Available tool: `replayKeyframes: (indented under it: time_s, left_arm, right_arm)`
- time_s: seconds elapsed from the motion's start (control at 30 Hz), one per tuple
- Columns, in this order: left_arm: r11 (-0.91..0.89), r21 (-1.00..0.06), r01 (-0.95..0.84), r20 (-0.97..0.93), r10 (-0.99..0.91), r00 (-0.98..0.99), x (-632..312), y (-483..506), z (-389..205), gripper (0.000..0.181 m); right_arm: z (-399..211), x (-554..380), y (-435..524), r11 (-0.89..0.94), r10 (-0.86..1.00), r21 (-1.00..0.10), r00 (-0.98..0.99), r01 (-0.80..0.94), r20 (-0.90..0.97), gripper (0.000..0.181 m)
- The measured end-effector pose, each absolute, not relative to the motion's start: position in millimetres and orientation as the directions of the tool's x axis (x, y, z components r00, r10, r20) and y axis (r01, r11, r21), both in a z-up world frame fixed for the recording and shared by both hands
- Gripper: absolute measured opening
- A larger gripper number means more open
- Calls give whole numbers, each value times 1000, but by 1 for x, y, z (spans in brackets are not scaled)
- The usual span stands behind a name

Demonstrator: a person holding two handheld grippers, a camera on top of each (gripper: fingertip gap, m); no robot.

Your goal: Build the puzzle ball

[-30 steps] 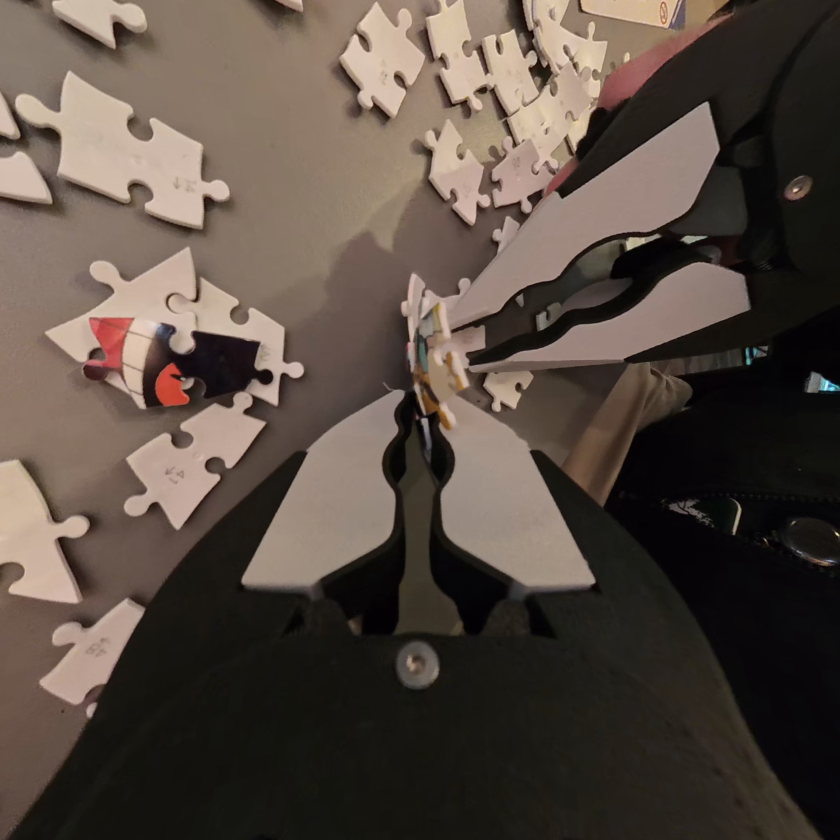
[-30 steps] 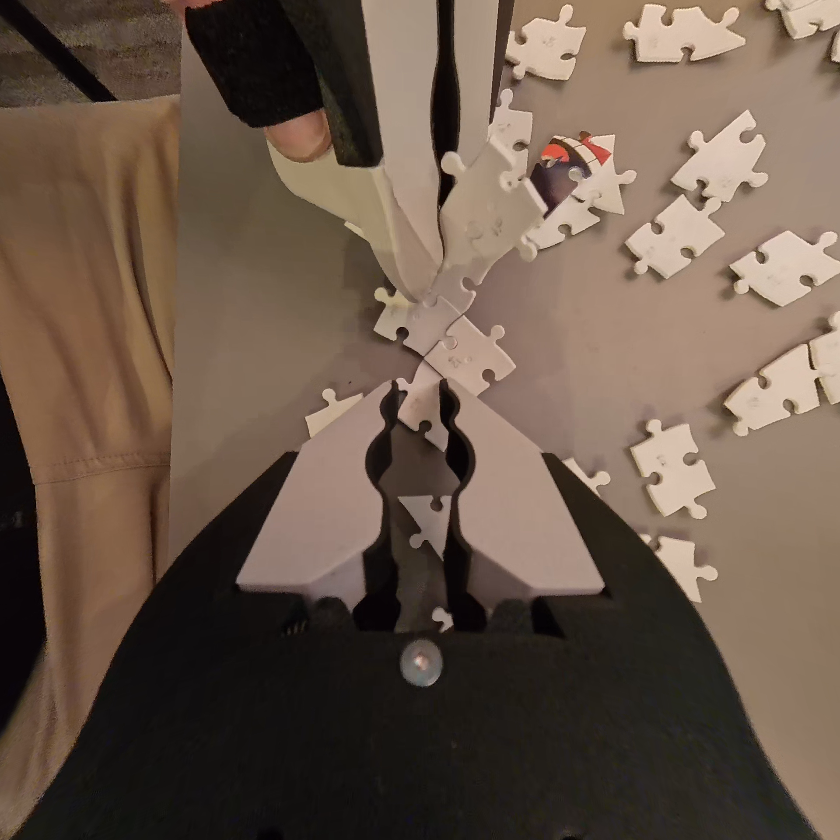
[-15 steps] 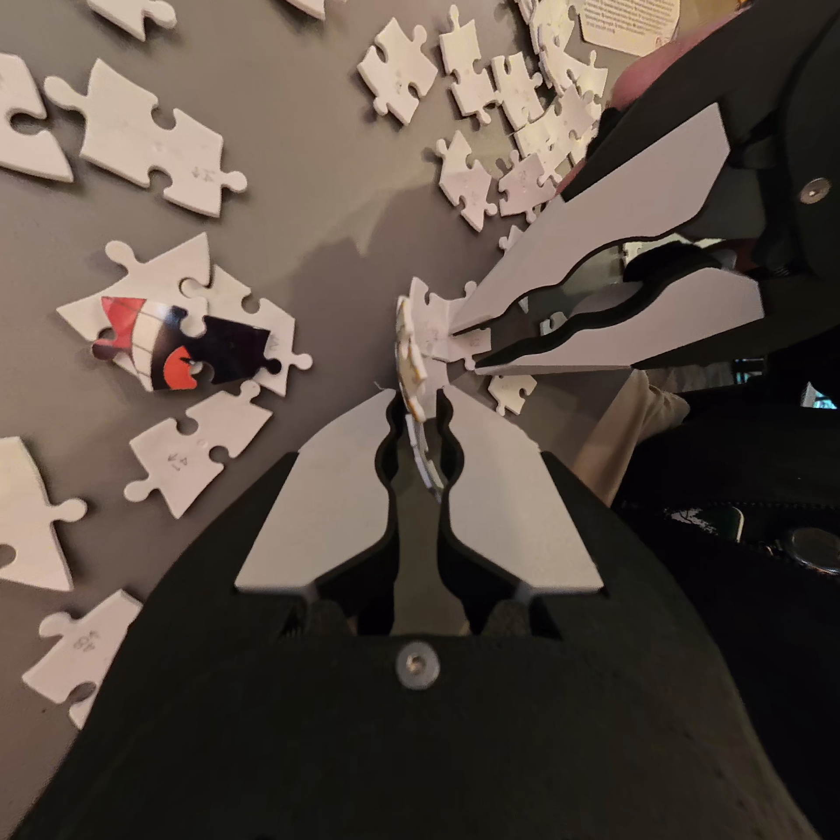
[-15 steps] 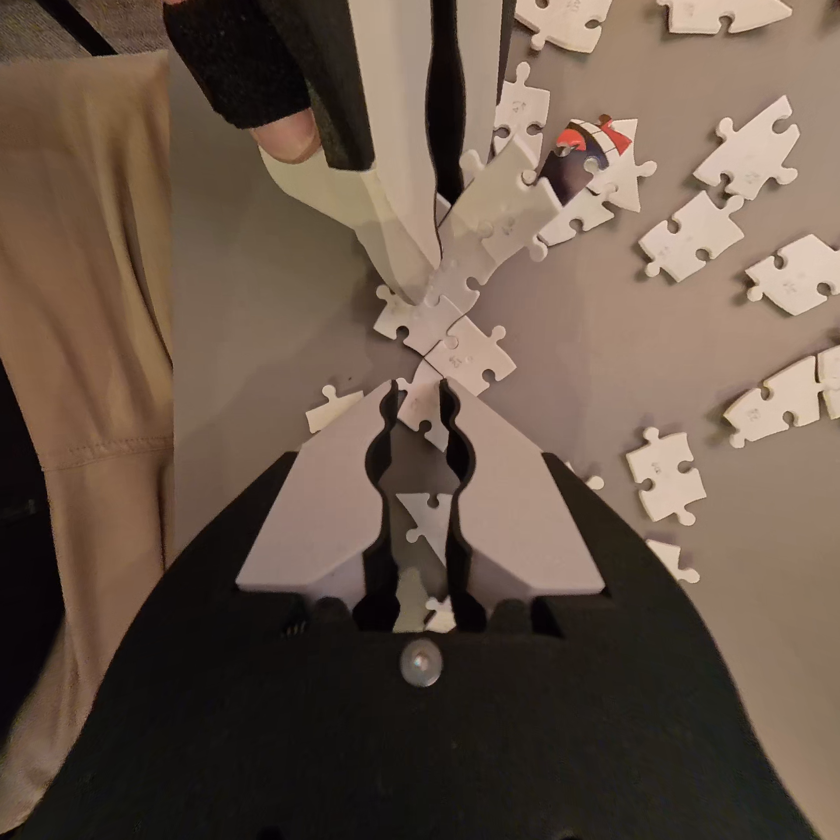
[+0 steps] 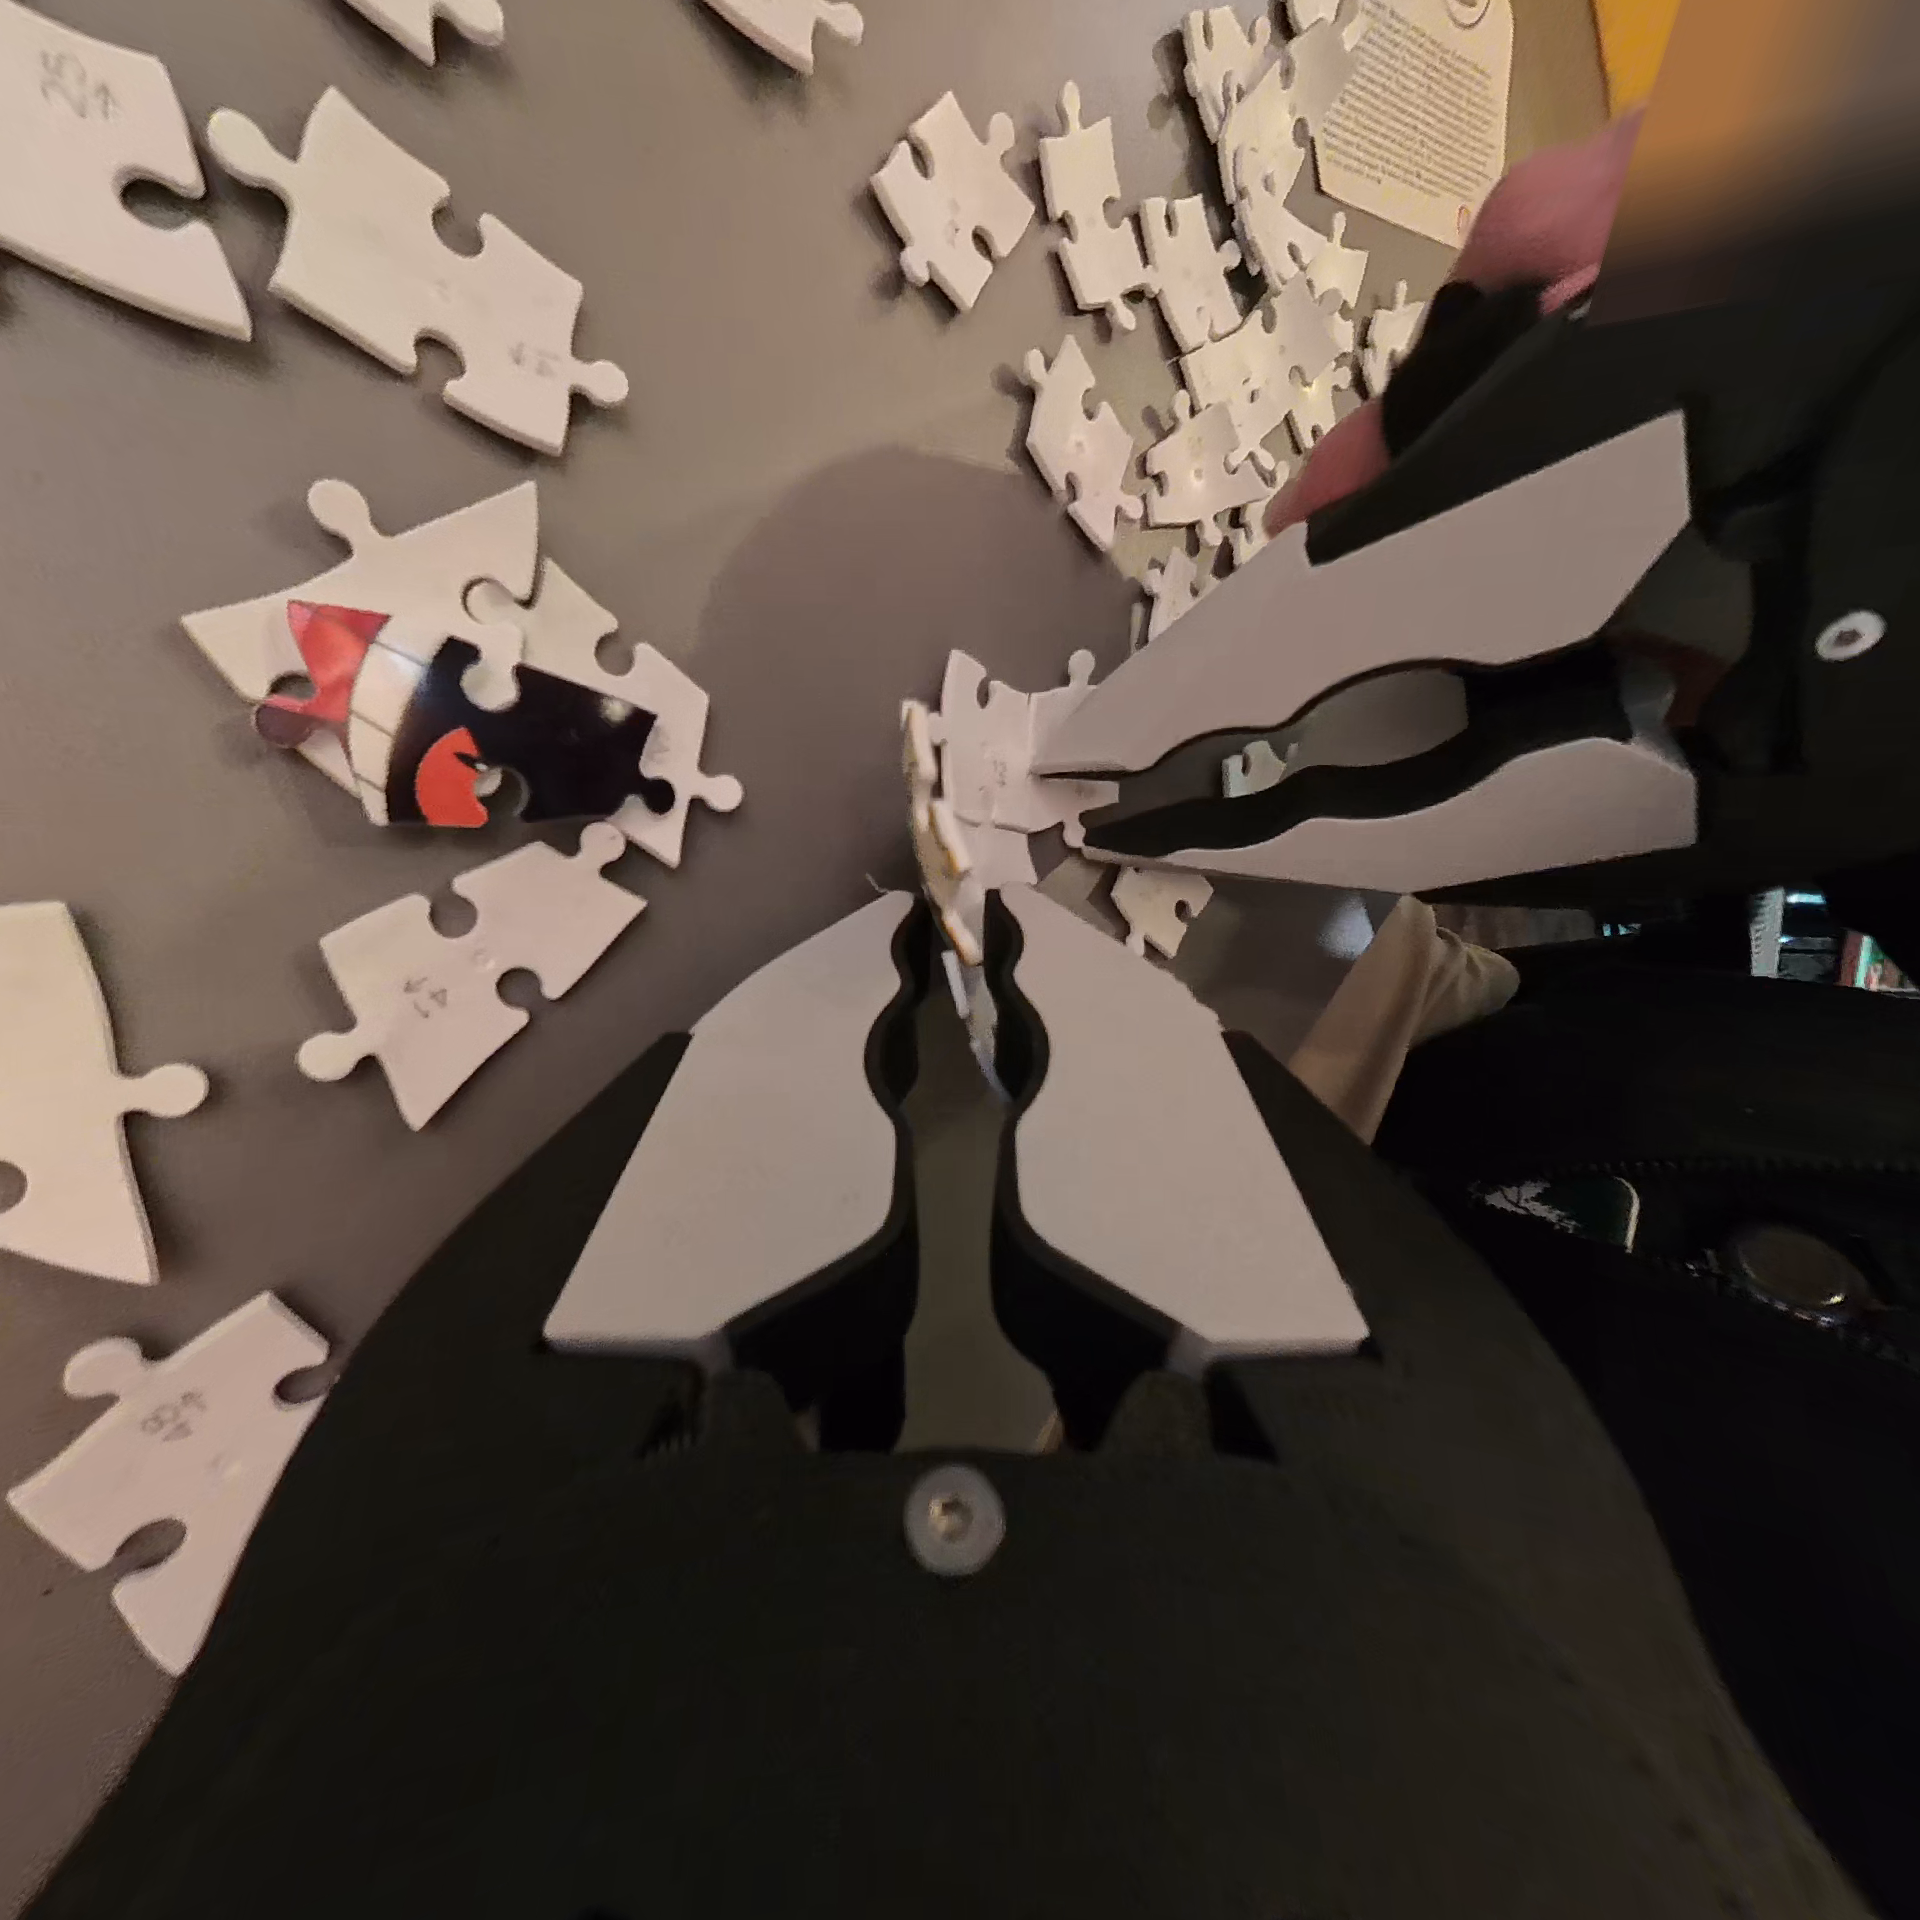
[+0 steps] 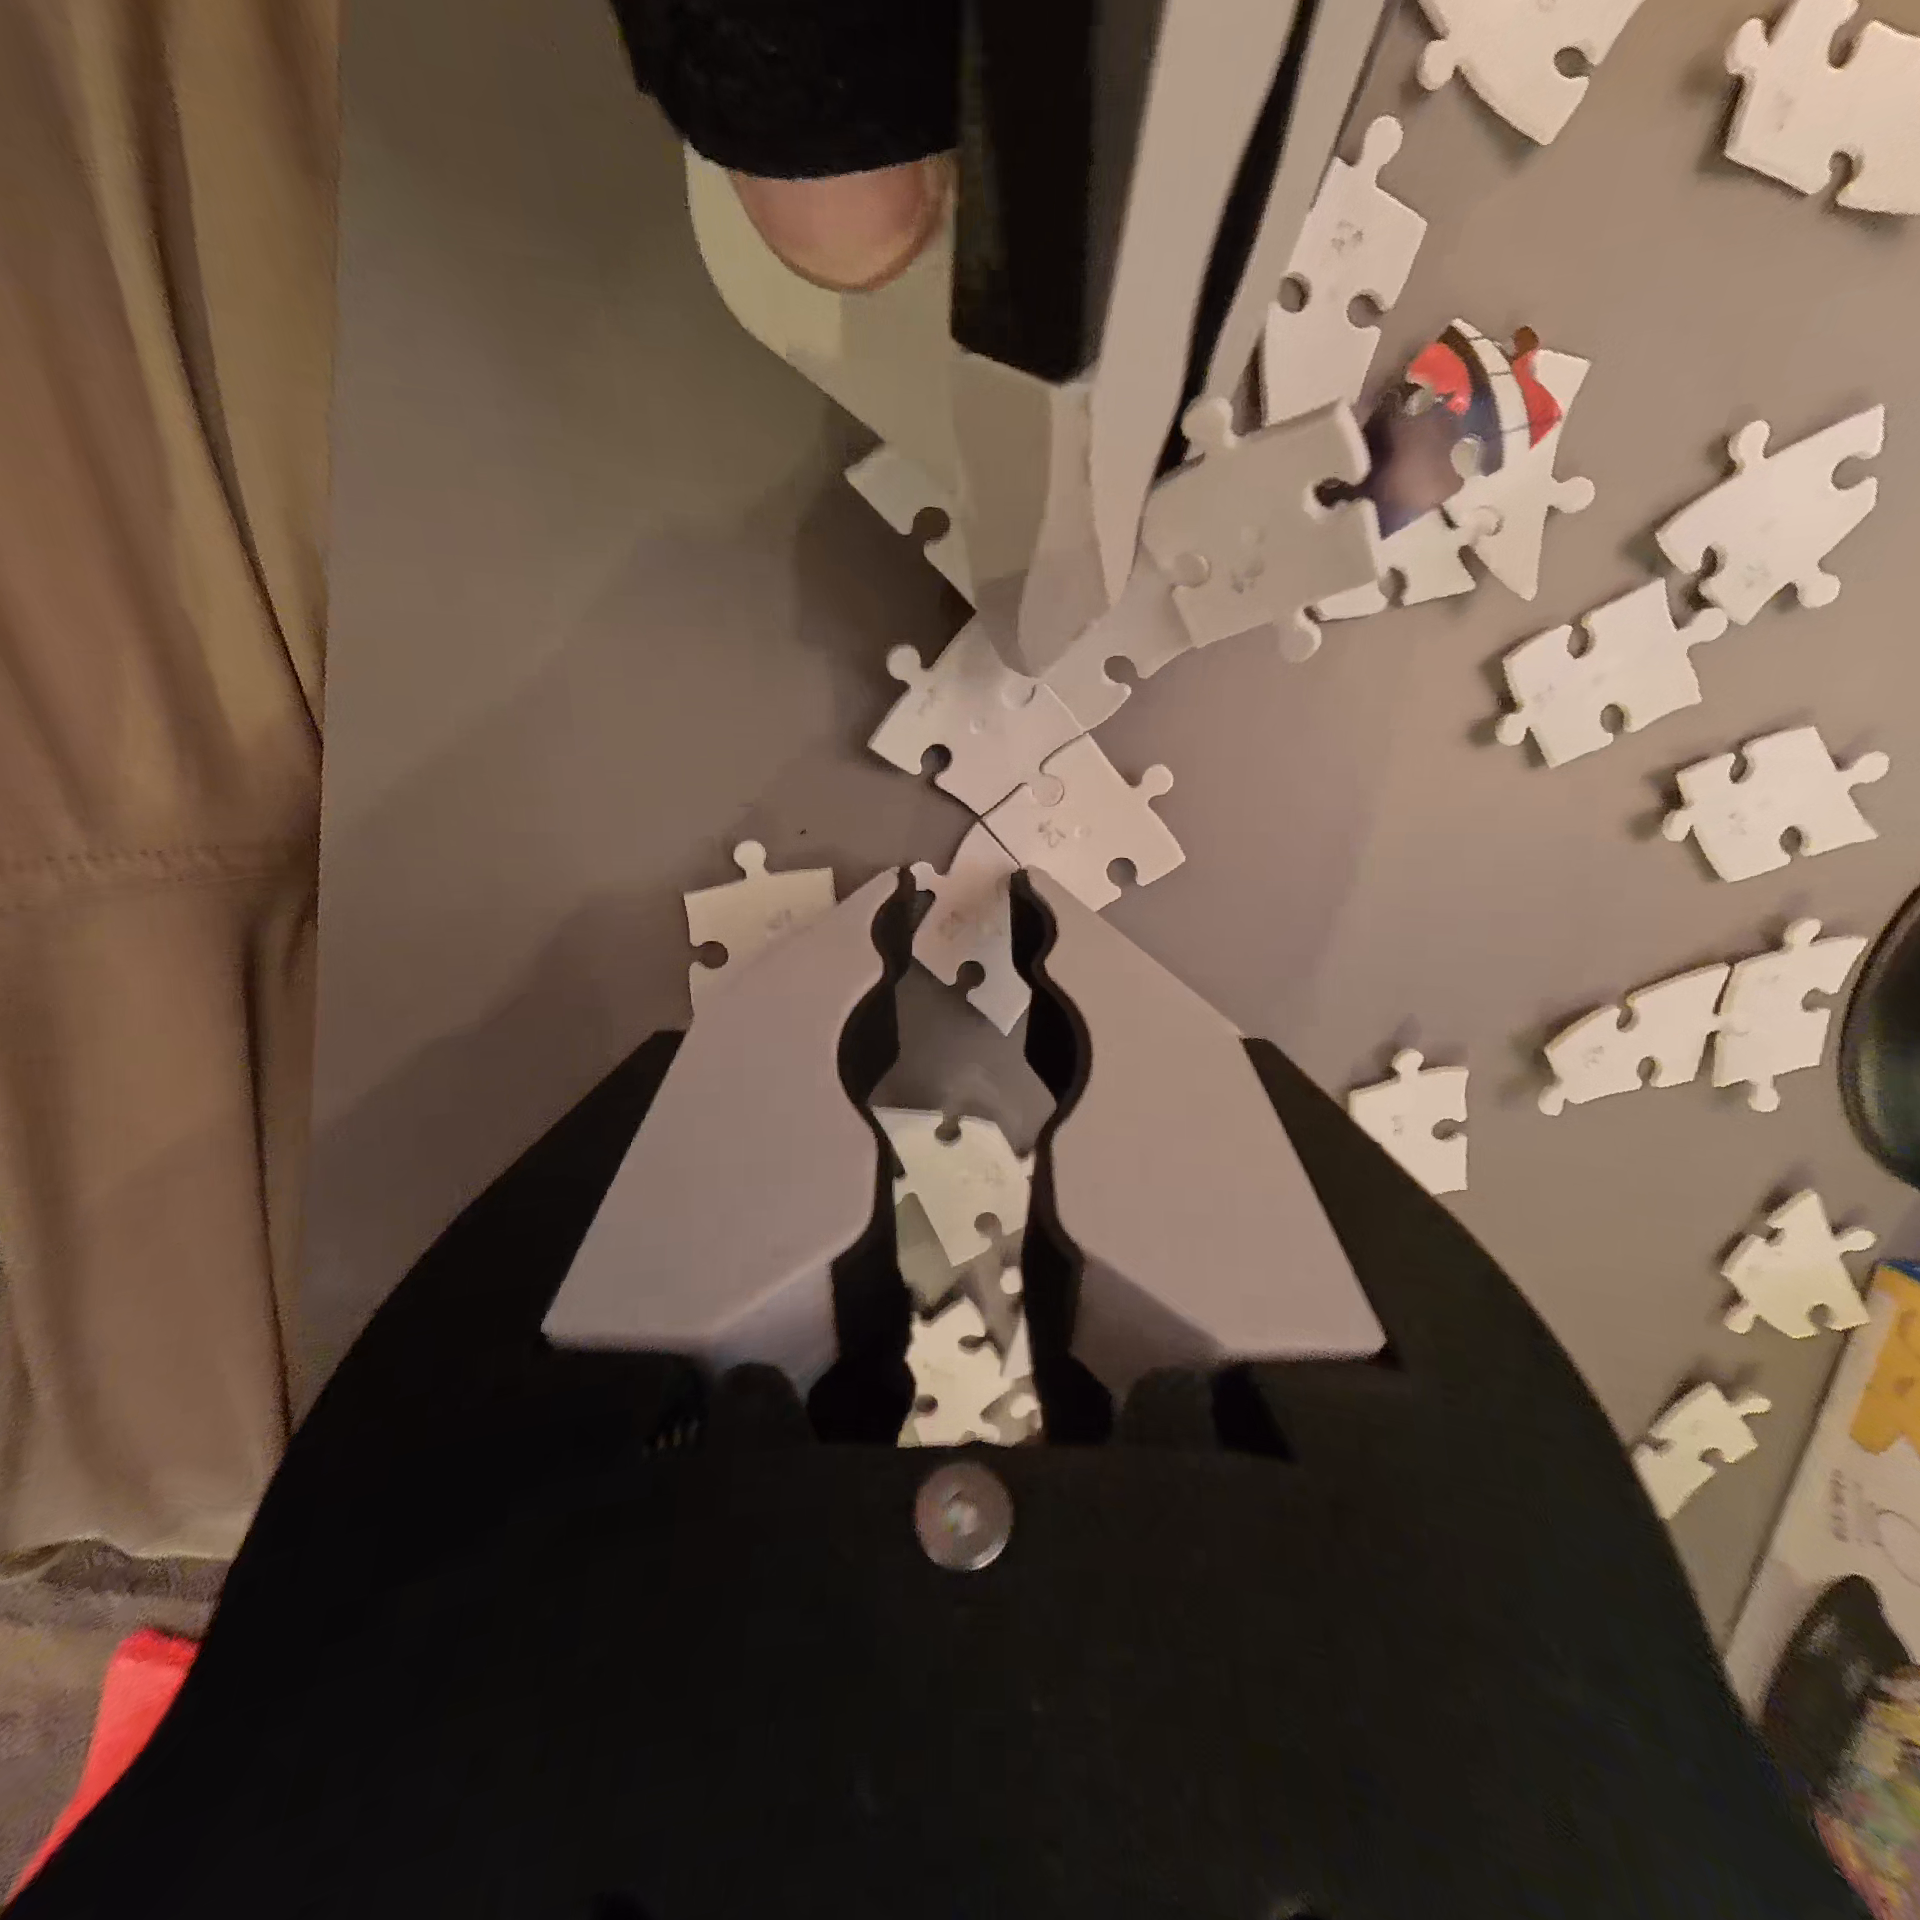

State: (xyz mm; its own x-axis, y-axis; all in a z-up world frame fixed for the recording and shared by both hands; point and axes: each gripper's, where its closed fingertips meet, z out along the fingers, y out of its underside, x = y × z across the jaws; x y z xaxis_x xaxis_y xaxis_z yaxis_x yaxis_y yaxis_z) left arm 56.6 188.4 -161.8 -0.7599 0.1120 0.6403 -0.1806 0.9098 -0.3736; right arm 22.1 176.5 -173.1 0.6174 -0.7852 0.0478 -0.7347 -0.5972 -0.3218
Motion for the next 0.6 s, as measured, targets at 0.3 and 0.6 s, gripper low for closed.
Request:
replayKeyframes:
  time_s: [0.3,0.6]
  left_arm:
    - [902,-374,-215,651,90,-753,53,191,-167,7]
    - [897,-382,-224,650,87,-755,54,191,-167,5]
  right_arm:
    - [-174,21,179,-683,-725,-229,683,-694,91,14]
    - [-170,21,183,-585,-784,-347,621,-733,8,19]
